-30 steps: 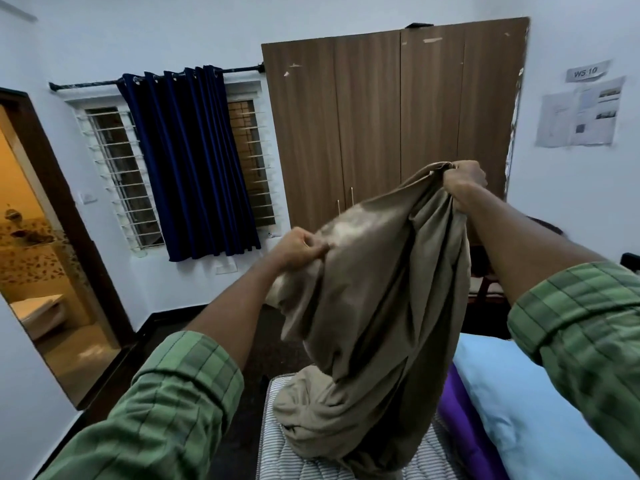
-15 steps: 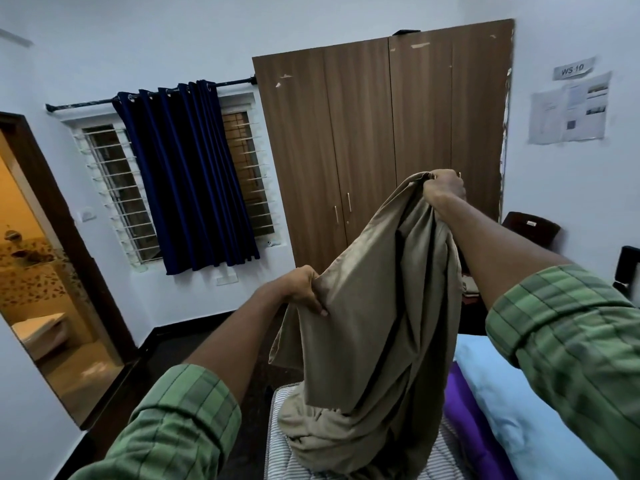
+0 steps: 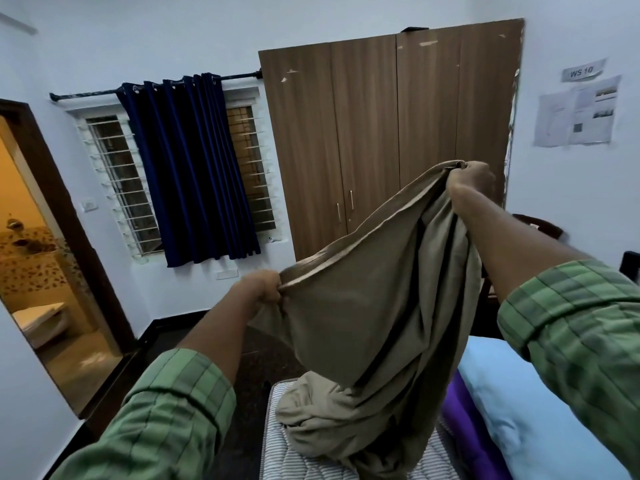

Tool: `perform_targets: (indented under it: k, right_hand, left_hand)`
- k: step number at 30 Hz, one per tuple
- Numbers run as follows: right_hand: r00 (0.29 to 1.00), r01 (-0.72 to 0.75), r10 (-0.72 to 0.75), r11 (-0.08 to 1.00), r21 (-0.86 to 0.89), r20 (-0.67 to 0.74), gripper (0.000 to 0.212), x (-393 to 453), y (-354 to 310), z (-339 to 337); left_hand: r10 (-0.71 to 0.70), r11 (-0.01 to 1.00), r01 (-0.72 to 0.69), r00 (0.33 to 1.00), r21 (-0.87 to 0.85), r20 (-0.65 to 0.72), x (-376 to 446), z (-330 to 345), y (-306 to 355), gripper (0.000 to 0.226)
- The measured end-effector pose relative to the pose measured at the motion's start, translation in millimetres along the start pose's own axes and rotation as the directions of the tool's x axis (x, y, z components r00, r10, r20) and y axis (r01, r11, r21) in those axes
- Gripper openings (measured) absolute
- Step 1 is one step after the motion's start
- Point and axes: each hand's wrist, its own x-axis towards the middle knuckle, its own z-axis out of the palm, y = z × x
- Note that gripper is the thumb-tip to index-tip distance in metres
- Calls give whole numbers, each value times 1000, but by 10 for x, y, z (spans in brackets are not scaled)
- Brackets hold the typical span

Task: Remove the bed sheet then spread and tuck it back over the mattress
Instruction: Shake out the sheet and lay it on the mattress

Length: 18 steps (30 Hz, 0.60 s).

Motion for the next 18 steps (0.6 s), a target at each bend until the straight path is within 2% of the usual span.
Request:
perform_targets:
  k: [2,4,6,8,10,12,13,15,18]
  right_hand:
    - [992,94,-72,970,-223,108,27,-98,26,29]
    - [932,280,-144,868,-410,332,32,-213,87,109]
    - [774,489,-153,761,-427,614,29,-327,131,190]
    - [568,625,-158,721,-298,808,38,-444,117,269]
    - [410,668,-199,730,-144,890,68,-624,11,365]
    - [303,643,-267,766,10,915,80,-858,-95,484]
    - [268,619,-298,782,73,916,72,-969,-127,550]
    - [226,552,-313,822,143,923,42,-1169,-178,669]
    - [219,538,-288,833,131,932,14,-1237,-104,756]
  left_hand:
    - [-57,988,28,981,-155,-185,32,-206,44,27]
    - [-173,903,-18,900,-429,-401,33,-444,203,37]
    - [-282,814,-97,796,-573,-536,35,-661,406,40]
    - [-222,831,-174,767,-528,-602,-7,-895,598,43]
    - [-19,910,-229,808,-345,-589,-15,-1111,731,32]
    - [157,917,-311,859,-251,-488,39,-1262,814,21]
    - [224,902,-356,870,-245,-438,61,-1297,860,22]
    - [291,885,-399,875,-238,-385,88,-1298,956,25]
    - [350,882,-431,869,-190,-349,79,-1228,947,17]
